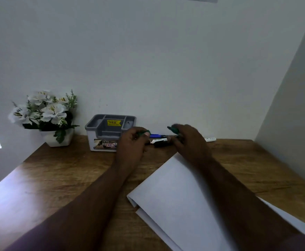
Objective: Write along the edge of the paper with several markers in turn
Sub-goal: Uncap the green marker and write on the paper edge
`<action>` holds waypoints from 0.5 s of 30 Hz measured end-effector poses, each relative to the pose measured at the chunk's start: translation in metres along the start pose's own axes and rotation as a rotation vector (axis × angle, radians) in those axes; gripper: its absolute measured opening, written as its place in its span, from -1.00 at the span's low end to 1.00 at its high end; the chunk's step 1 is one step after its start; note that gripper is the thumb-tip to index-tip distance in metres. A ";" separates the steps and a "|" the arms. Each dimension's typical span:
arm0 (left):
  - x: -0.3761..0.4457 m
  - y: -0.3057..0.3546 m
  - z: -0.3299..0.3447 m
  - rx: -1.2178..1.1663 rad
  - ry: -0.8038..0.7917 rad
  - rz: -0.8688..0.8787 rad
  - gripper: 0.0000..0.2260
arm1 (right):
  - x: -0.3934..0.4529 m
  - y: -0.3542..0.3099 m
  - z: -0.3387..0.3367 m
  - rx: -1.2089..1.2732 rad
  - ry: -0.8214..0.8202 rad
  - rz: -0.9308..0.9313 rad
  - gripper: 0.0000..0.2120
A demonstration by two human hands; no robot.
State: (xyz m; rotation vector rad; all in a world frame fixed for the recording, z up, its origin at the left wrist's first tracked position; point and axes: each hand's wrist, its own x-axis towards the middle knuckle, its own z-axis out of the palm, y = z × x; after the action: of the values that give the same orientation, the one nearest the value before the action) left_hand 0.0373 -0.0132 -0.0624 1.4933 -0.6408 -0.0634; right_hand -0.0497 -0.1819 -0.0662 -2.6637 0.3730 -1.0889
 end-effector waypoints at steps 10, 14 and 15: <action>-0.020 0.011 -0.058 0.543 -0.618 0.047 -0.70 | -0.008 -0.035 -0.005 0.565 0.042 -0.059 -0.62; -0.013 0.017 -0.060 0.636 -1.008 -0.025 -0.77 | -0.009 -0.052 -0.010 0.946 0.000 0.209 -0.70; -0.011 0.015 -0.060 0.681 -1.069 -0.025 -0.71 | -0.010 -0.054 -0.011 0.974 -0.015 0.214 -0.76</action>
State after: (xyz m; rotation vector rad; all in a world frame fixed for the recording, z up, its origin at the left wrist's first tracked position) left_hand 0.0485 0.0470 -0.0492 2.0853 -1.6087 -0.7640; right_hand -0.0570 -0.1296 -0.0482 -1.7231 0.0726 -0.8638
